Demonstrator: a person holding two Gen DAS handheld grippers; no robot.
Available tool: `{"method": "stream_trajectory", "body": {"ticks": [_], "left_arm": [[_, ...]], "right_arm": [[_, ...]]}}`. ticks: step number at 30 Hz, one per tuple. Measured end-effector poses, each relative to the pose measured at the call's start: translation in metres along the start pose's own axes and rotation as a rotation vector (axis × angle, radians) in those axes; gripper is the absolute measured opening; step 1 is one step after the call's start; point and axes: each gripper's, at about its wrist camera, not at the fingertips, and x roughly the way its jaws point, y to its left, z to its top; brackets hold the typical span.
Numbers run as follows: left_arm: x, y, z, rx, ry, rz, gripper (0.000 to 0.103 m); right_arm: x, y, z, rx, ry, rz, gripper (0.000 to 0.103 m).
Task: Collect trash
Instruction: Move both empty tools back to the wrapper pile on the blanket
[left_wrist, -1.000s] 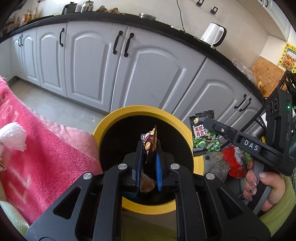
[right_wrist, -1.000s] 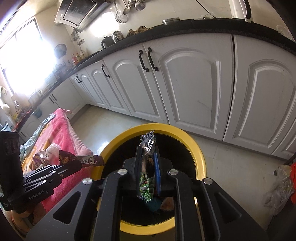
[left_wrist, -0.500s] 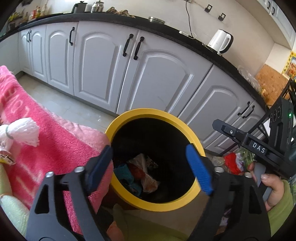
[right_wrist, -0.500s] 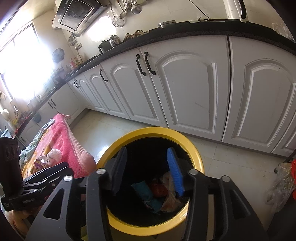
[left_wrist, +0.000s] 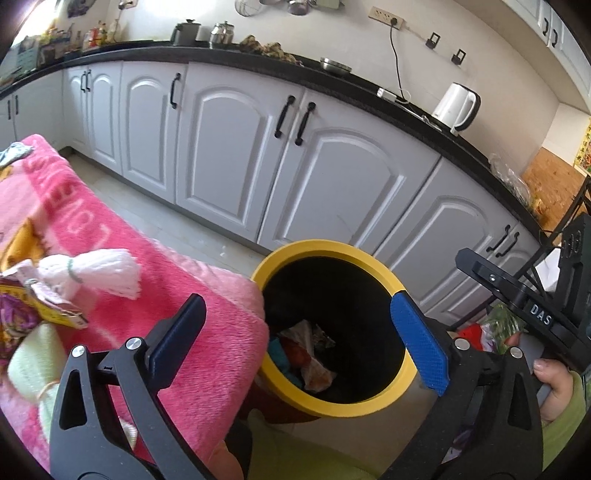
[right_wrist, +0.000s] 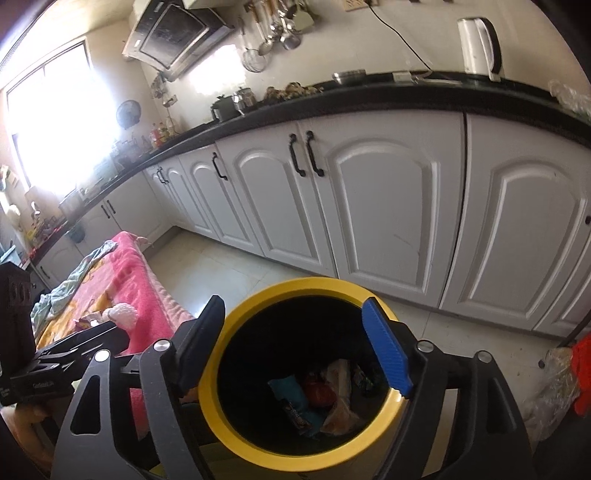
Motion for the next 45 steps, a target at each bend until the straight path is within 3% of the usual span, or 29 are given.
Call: {"method": "stream_trajectory", "body": {"ticks": [7,23,45], "left_arm": [[-0.025,0.016,0.003,-0.033,-0.043,0.027,0.092],[-0.078,0.06,0.001,-0.106,-0.129,0.086,0.092],[-0.138,0.148,-0.011,-0.27,-0.219,0.206,0.092]], "right_arm": [[-0.013,0.028,0.005,-0.063,-0.035,0.023,0.082],[-0.035,0.091,0.002,-0.202,-0.072,0.092,0.083],[-0.022,0.18,-0.023,-0.424,-0.025,0.185,0.083]]}}
